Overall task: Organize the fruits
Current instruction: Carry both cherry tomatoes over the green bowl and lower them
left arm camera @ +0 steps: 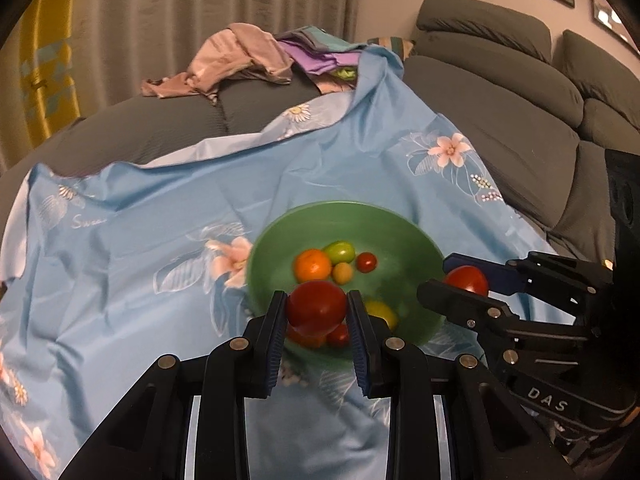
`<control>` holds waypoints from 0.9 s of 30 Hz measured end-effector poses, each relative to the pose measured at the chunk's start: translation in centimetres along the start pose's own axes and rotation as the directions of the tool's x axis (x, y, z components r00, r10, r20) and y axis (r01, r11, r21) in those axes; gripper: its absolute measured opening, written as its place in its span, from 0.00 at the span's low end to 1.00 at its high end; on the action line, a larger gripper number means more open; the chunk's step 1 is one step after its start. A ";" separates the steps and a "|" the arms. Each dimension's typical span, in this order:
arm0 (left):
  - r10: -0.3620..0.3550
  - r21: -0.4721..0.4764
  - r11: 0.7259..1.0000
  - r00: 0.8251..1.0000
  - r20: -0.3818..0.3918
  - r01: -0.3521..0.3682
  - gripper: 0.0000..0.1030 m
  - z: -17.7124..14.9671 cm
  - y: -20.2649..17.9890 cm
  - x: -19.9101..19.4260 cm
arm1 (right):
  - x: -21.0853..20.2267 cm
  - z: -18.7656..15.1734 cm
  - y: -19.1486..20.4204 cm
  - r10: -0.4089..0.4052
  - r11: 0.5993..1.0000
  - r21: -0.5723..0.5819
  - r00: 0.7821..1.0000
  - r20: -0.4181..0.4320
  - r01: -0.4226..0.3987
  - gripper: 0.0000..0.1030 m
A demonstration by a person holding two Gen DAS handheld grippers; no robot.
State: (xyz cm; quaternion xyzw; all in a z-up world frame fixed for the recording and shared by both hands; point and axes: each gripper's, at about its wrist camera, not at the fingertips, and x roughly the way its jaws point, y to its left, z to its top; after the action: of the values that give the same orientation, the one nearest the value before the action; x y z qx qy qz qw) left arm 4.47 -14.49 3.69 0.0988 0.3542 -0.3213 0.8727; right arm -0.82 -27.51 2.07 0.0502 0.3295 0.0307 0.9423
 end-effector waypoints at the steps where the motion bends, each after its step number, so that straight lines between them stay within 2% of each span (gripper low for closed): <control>1: -0.001 0.002 1.000 1.000 -0.004 0.001 0.28 0.1 -0.2 0.3 | 0.1 0.0 -0.3 -0.003 1.000 0.005 1.000 0.000 0.003 0.31; 13: 0.003 0.021 1.000 0.996 -0.088 -0.001 0.28 0.3 -0.9 5.0 | 2.0 -0.1 -3.1 -0.015 0.998 0.057 1.000 -0.028 0.017 0.31; 27: 0.006 0.020 1.000 0.987 -0.159 -0.003 0.28 -0.1 -1.1 7.9 | 3.8 -0.4 -3.9 -0.011 0.997 0.075 0.998 -0.059 0.016 0.31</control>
State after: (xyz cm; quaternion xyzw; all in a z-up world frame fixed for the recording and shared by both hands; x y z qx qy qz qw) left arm 8.05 -19.15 -1.67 0.1334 0.4194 -0.3138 0.8413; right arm 1.96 -31.04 -1.00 0.0828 0.3582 0.0134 0.9299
